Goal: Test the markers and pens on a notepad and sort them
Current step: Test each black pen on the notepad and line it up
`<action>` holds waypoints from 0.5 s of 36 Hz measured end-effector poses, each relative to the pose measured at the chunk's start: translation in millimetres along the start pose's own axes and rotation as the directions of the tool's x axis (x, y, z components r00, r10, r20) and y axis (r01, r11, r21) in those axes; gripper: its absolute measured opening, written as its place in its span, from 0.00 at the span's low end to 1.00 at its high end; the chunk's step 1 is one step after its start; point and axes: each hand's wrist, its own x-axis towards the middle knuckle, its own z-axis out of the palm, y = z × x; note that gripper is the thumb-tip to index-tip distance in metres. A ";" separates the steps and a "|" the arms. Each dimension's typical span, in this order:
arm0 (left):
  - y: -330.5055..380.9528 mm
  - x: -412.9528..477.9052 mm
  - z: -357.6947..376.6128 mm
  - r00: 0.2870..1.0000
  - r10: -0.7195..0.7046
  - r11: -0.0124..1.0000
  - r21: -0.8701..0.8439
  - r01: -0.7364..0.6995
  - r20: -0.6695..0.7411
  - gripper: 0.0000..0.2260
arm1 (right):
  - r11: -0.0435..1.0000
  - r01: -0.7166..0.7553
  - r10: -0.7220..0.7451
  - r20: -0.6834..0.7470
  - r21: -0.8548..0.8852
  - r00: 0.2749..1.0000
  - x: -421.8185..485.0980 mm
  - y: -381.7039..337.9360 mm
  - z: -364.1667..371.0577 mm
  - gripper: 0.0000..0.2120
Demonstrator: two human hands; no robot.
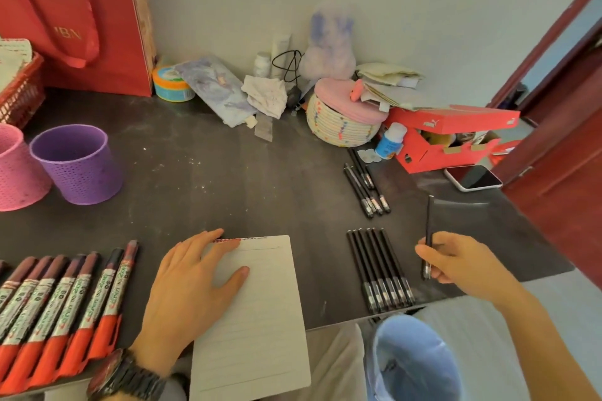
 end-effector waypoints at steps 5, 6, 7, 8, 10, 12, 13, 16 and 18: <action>0.5 1.4 -1.3 1.000 -0.020 1.000 -0.010 0.020 0.025 0.27 | 0.983 -0.066 0.077 0.060 -0.169 0.995 6.3 12.9 9.8 0.22; 0.4 1.4 -1.2 0.999 -0.021 1.000 -0.010 0.021 0.025 0.27 | 0.983 -0.060 0.072 0.065 -0.173 0.995 6.4 13.6 12.5 0.26; 0.3 1.4 -1.1 0.999 -0.023 1.000 -0.006 0.023 0.028 0.27 | 0.983 -0.048 0.061 0.073 -0.176 0.995 6.2 14.2 14.7 0.28; 0.1 1.7 -1.0 0.999 -0.025 1.000 -0.003 0.025 0.034 0.27 | 0.984 -0.036 0.050 0.079 -0.176 0.996 6.3 14.8 16.6 0.28; 0.0 2.2 -0.5 0.998 -0.033 0.999 0.002 0.033 0.044 0.27 | 0.986 -0.029 0.043 0.084 -0.165 0.996 7.0 15.4 18.6 0.28; 0.2 2.9 -0.2 0.998 -0.041 0.999 0.004 0.041 0.048 0.27 | 0.987 -0.029 0.042 0.076 -0.157 0.996 8.0 15.9 19.3 0.26; 0.3 3.0 0.0 0.998 -0.044 0.999 0.005 0.044 0.050 0.27 | 0.987 -0.028 0.040 0.071 -0.159 0.997 8.3 15.7 19.1 0.25; 0.5 3.4 0.1 0.998 -0.046 0.999 0.005 0.046 0.047 0.27 | 0.985 -0.025 0.035 0.061 -0.172 0.998 8.7 15.5 18.3 0.19; 0.6 3.1 -0.2 0.998 -0.049 0.999 0.004 0.049 0.050 0.28 | 0.983 -0.012 0.023 0.058 -0.184 0.998 9.4 16.0 19.3 0.16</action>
